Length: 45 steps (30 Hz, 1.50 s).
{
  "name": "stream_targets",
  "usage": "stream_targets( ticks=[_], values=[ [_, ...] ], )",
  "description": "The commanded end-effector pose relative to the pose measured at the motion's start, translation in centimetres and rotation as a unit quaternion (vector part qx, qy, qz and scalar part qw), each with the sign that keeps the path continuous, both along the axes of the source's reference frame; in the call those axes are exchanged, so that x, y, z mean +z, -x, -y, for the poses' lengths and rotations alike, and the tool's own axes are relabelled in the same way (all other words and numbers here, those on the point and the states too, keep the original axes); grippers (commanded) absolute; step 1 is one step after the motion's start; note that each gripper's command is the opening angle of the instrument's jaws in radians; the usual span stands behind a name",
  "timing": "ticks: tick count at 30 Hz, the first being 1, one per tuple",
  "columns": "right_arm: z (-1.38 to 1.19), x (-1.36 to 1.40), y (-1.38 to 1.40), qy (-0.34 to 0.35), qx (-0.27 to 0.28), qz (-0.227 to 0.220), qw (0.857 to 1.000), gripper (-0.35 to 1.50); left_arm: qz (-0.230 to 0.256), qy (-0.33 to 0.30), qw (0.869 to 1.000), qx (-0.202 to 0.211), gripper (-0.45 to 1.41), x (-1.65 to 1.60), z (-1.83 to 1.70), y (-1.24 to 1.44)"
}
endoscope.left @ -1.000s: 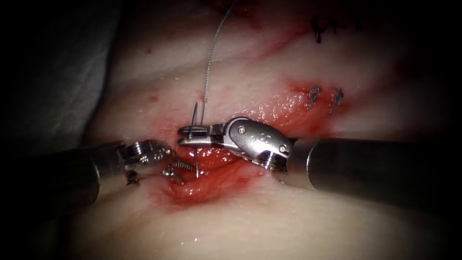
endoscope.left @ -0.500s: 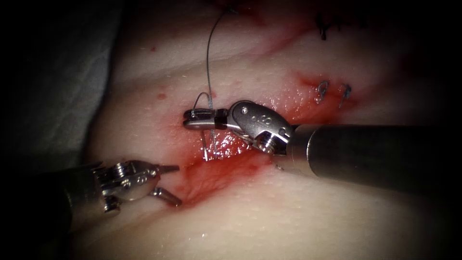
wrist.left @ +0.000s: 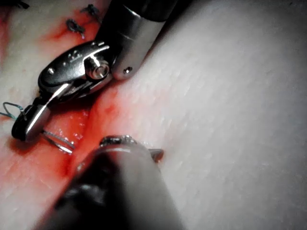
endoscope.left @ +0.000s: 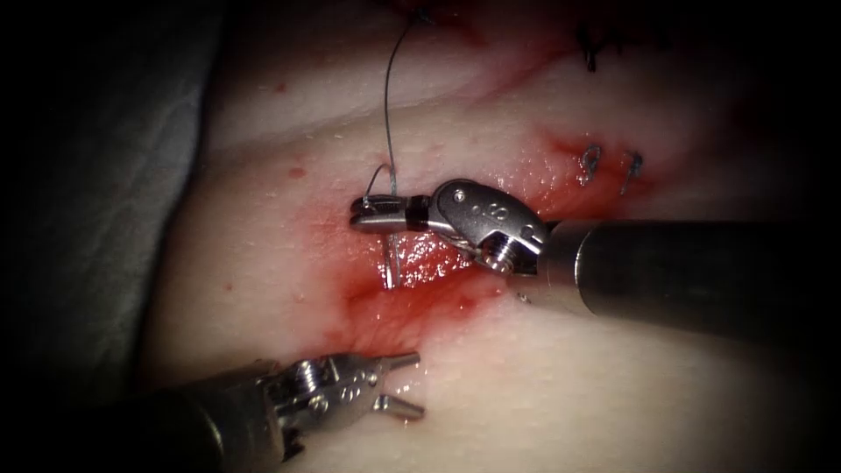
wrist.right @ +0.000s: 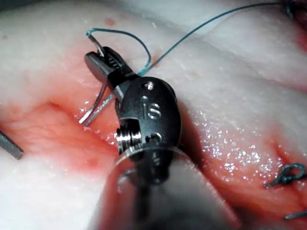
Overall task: Wound Closure
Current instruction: Push needle through skin below incision with right needle holder
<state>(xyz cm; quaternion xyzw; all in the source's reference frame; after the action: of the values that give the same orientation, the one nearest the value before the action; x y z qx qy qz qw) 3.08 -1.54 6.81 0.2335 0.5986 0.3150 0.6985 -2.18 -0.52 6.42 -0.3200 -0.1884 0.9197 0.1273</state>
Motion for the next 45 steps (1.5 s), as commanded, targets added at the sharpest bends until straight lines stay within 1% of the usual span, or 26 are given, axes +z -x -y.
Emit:
stream_targets(
  ticks=[1, 3, 5, 14, 21, 27, 32, 35, 38, 45],
  values=[
    [0.01, 0.05, -0.09, -0.002, 0.0, -0.001, 1.0, -0.35, 0.0, -0.001, 1.0, 0.003, 0.64, 0.08, 0.02, 0.02],
    [-0.01, 0.06, -0.08, -0.011, 0.002, -0.001, 1.0, -0.35, -0.004, -0.003, 1.0, 0.007, 0.64, 0.13, 0.05, -0.08],
    [-0.03, 0.07, -0.07, -0.014, 0.003, -0.001, 1.0, -0.35, -0.006, -0.001, 1.0, 0.008, 0.64, 0.19, 0.11, -0.12],
    [-0.06, 0.09, -0.03, -0.034, 0.006, 0.0, 0.999, -0.35, 0.012, -0.017, 1.0, 0.018, 0.62, 0.35, 0.26, -0.03],
    [-0.07, 0.09, -0.03, -0.064, 0.005, -0.005, 0.998, -0.35, 0.019, -0.028, 0.999, 0.02, 0.62, 0.48, 0.29, -0.08],
    [-0.05, 0.09, -0.04, -0.135, 0.003, -0.018, 0.991, -0.35, 0.026, -0.038, 0.999, 0.023, 0.62, 0.58, 0.28, -0.11],
    [-0.03, 0.09, -0.04, -0.164, 0.001, -0.027, 0.986, -0.35, 0.03, -0.04, 0.998, 0.027, 0.61, 0.63, 0.27, -0.14],
    [-0.03, 0.1, -0.05, -0.185, 0.004, -0.043, 0.982, -0.35, 0.031, -0.039, 0.998, 0.03, 0.61, 0.66, 0.28, -0.17],
    [-0.01, 0.11, -0.06, -0.199, 0.002, -0.049, 0.979, -0.35, 0.033, -0.039, 0.998, 0.033, 0.61, 0.69, 0.28, -0.19],
    [0.1, 0.08, -0.1, -0.242, -0.008, -0.065, 0.968, -0.35, 0.035, -0.041, 0.998, 0.036, 0.59, 0.76, 0.24, -0.28]
  ],
)
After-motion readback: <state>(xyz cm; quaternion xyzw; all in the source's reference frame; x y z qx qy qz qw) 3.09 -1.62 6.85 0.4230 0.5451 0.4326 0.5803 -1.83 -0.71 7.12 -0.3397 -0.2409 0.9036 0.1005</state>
